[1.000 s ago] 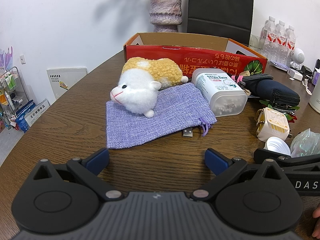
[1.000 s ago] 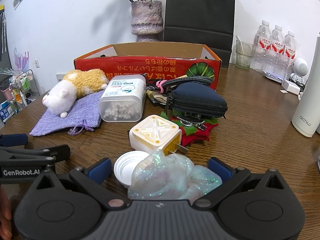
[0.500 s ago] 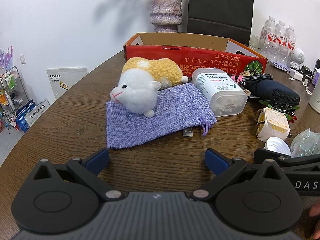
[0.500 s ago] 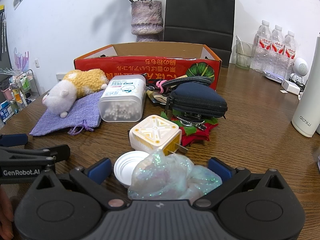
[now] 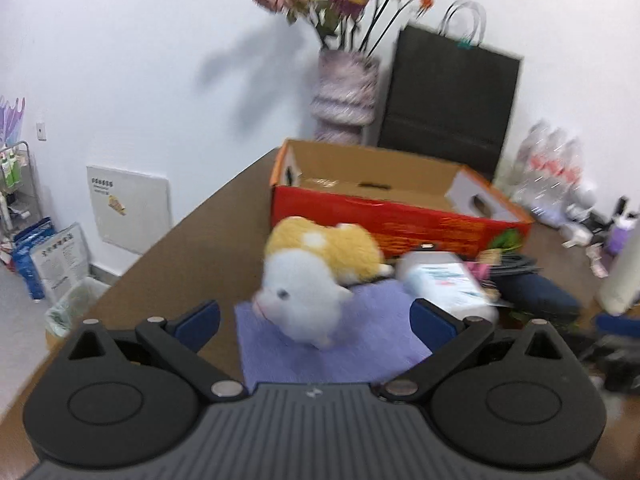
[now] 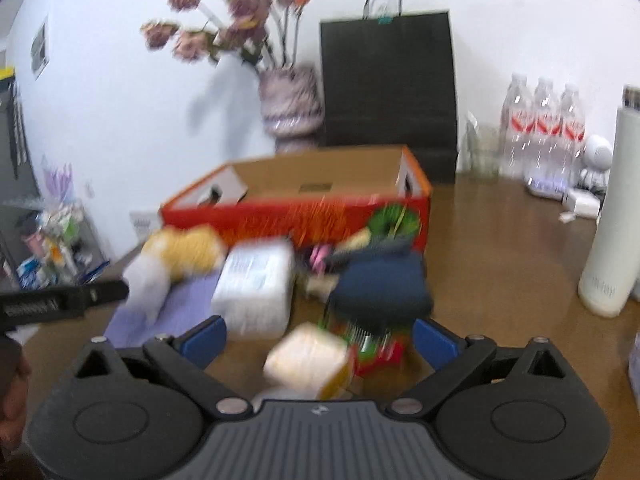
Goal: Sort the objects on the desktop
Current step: 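Grasp the white-and-yellow plush hamster with the left tool while the right tool grasps the navy pouch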
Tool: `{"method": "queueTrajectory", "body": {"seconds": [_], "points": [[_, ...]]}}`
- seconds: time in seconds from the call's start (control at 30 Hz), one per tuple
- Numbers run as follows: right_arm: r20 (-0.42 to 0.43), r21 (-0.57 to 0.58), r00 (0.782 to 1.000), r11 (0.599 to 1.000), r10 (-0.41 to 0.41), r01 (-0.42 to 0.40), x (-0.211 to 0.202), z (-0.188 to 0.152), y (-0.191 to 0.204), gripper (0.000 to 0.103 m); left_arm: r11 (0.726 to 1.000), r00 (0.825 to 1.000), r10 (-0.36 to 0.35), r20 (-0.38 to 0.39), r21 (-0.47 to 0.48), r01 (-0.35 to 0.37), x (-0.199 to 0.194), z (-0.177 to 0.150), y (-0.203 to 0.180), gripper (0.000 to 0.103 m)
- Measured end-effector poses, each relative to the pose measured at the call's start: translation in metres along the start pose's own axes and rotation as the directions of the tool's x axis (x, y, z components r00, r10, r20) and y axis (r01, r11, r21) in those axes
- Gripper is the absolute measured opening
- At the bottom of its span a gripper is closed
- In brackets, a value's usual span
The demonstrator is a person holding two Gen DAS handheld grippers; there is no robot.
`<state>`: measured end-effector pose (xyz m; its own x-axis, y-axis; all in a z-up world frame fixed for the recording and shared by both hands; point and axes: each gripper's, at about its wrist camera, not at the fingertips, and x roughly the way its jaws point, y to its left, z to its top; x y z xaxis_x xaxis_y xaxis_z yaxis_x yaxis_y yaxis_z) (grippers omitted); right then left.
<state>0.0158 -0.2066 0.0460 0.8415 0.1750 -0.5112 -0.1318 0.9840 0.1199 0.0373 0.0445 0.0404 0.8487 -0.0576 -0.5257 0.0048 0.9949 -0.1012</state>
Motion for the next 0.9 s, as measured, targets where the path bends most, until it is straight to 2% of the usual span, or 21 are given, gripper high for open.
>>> {"method": "queueTrajectory", "body": {"seconds": [0.07, 0.17, 0.2, 0.3, 0.33, 0.37, 0.43, 0.53, 0.6, 0.67, 0.77, 0.9], "points": [[-0.005, -0.001, 0.999, 0.999, -0.048, 0.048, 0.015, 0.014, -0.005, 0.097, 1.000, 1.000, 0.001, -0.023, 0.013, -0.001, 0.021, 0.014, -0.003, 0.103], [-0.023, 0.018, 0.997, 0.997, -0.076, 0.077, 0.039, 0.031, -0.017, 0.093, 0.998, 0.993, -0.062, -0.104, -0.010, 0.062, 0.048, 0.022, 0.003, 0.102], [-0.038, 0.019, 0.996, 0.996, -0.083, 0.084, 0.049, 0.035, -0.021, 0.092, 0.998, 0.991, -0.063, -0.120, -0.024, 0.060, 0.053, 0.023, 0.005, 0.101], [-0.080, 0.039, 0.994, 0.996, -0.076, 0.079, 0.076, 0.043, -0.030, 0.092, 0.998, 0.988, -0.060, -0.144, -0.024, 0.057, 0.066, 0.022, 0.008, 0.085], [-0.100, 0.052, 0.992, 0.995, -0.080, 0.085, 0.086, 0.046, -0.034, 0.091, 0.998, 0.987, -0.067, -0.148, -0.031, 0.063, 0.067, 0.022, 0.008, 0.071], [-0.122, 0.052, 0.989, 0.994, -0.088, 0.095, 0.093, 0.048, -0.037, 0.091, 0.997, 0.984, -0.076, -0.162, -0.043, 0.070, 0.069, 0.022, 0.010, 0.062], [-0.148, 0.047, 0.988, 0.997, -0.052, 0.060, 0.101, 0.049, -0.039, 0.091, 0.996, 0.980, -0.078, -0.183, -0.059, 0.068, 0.073, 0.023, 0.014, 0.060], [-0.195, -0.020, 0.978, 0.997, -0.073, 0.070, 0.106, 0.041, -0.030, 0.090, 0.993, 0.980, -0.093, -0.174, -0.082, 0.079, 0.069, 0.024, 0.019, 0.053], [-0.225, -0.020, 0.970, 0.996, -0.091, 0.089, 0.110, 0.034, -0.030, 0.072, 0.993, 0.983, -0.091, -0.157, -0.091, 0.077, 0.063, 0.027, 0.019, 0.047], [-0.199, 0.037, 0.976, 0.994, -0.089, 0.099, 0.101, 0.035, -0.036, 0.065, 0.992, 0.986, -0.097, -0.133, -0.089, 0.086, 0.053, 0.031, 0.020, 0.044], [-0.166, 0.090, 0.983, 0.992, -0.072, 0.088, 0.077, 0.037, -0.041, 0.063, 0.992, 0.990, -0.103, -0.092, -0.079, 0.096, 0.036, 0.035, 0.019, 0.044], [-0.126, 0.049, 0.987, 0.994, -0.095, 0.102, 0.040, 0.038, -0.037, 0.062, 0.990, 0.992, -0.115, -0.050, -0.092, 0.110, 0.013, 0.042, 0.020, 0.043]]}}
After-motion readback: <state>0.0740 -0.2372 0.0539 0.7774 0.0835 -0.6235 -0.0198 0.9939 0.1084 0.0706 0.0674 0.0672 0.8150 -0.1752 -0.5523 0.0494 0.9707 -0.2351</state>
